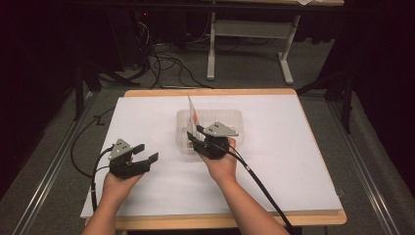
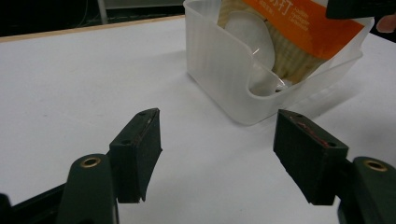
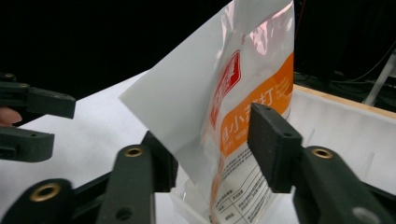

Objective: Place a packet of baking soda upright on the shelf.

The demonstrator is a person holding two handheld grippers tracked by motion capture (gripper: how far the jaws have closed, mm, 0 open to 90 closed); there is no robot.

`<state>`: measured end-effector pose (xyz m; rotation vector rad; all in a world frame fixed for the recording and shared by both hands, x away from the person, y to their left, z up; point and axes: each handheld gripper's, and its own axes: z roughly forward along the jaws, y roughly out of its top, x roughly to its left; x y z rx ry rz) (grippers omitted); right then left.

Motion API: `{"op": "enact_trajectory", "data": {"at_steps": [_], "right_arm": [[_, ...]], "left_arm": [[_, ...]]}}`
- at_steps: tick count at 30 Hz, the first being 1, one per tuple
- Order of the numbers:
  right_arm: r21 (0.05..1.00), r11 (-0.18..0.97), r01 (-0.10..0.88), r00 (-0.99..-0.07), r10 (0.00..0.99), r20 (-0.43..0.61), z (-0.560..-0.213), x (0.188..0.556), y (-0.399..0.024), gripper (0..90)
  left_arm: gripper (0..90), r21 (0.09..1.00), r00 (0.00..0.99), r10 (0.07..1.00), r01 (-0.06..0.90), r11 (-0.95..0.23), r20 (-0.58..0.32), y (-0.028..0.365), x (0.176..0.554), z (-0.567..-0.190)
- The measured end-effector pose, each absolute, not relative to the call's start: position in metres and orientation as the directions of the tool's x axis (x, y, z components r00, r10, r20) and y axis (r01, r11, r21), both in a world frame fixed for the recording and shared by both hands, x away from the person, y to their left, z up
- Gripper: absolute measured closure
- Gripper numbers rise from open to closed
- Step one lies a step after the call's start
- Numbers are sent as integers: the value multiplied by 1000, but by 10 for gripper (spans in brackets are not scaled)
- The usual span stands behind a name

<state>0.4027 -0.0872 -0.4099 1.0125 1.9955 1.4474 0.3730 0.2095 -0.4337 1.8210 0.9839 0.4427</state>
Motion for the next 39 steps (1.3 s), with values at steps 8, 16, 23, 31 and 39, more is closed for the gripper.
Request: {"op": "enact_trajectory", "data": {"at_steps": [8, 16, 23, 31, 39], "right_arm": [[923, 238, 303, -625, 780, 4, -409, 392, -93, 347], [914, 253, 316, -623, 783, -2, -411, 380, -112, 326], [913, 251, 322, -614, 790, 0, -412, 370, -132, 301], [910, 262, 323, -590, 807, -23, -408, 355, -170, 275], [907, 257, 334, -488, 870, -66, -405, 330, -245, 283]], "left_arm": [[324, 883, 601, 790, 430, -189, -124, 209, 374, -434], [324, 881, 602, 790, 430, -197, -117, 208, 374, -435], [322, 881, 600, 792, 430, -198, -115, 208, 374, -435], [321, 881, 596, 795, 431, -196, -115, 210, 373, -434], [315, 879, 593, 798, 433, -198, -112, 209, 373, -434]]}}
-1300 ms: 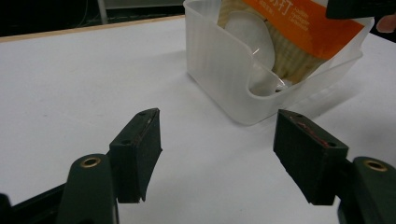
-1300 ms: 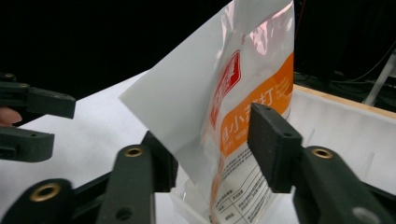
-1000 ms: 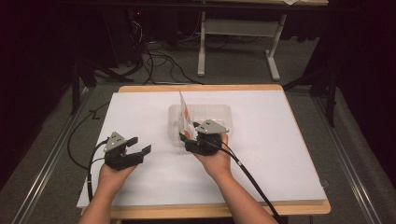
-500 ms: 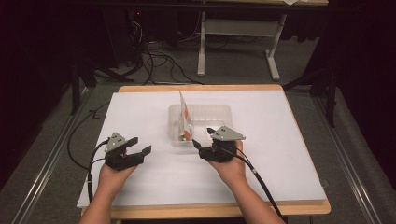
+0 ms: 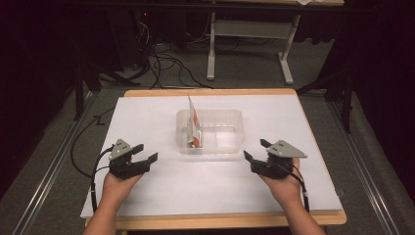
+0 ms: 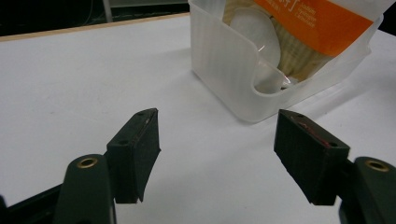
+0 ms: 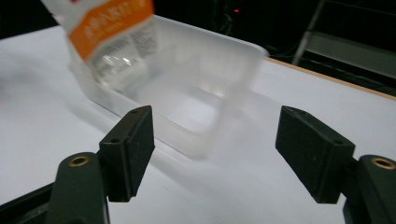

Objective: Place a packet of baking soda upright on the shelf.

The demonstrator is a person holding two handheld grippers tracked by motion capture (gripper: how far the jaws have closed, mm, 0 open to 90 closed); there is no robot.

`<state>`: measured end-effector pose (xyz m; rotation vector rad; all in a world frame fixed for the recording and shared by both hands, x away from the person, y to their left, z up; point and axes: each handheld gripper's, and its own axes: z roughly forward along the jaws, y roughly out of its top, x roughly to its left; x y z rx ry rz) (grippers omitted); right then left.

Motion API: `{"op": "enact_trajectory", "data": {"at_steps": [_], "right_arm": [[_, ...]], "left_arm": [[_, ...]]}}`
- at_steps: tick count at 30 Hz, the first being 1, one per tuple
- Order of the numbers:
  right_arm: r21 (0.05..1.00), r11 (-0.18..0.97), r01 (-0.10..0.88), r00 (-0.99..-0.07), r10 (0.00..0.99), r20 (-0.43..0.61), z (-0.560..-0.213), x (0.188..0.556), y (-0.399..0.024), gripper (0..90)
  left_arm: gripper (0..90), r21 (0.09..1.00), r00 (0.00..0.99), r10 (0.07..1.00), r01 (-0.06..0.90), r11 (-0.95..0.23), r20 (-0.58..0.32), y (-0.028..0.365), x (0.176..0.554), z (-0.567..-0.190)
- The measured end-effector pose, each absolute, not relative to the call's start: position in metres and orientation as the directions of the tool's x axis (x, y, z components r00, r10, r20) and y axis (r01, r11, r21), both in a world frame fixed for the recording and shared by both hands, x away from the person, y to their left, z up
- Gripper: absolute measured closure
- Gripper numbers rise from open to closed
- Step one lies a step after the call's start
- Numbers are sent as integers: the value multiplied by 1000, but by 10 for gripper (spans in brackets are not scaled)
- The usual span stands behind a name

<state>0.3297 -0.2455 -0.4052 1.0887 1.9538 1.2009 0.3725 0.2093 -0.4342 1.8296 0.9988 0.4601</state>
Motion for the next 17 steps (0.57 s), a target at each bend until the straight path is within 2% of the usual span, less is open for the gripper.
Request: {"op": "enact_trajectory", "data": {"at_steps": [6, 9, 11, 13, 17], "right_arm": [[905, 243, 349, -365, 925, -107, -418, 301, -314, 295], [892, 218, 396, -297, 950, -100, -428, 301, -341, 299], [902, 161, 400, -258, 964, -58, -429, 304, -351, 301], [906, 137, 401, -265, 964, -28, -429, 305, -351, 301], [893, 206, 400, -316, 946, -76, -431, 304, -337, 302]], "left_arm": [[313, 876, 598, 794, 434, -208, -107, 207, 372, -435], [310, 875, 600, 793, 435, -212, -106, 205, 373, -436], [309, 872, 603, 792, 436, -224, -98, 203, 372, -437], [309, 871, 603, 792, 435, -230, -92, 201, 372, -437], [309, 869, 609, 789, 431, -243, -82, 199, 371, -437]]}}
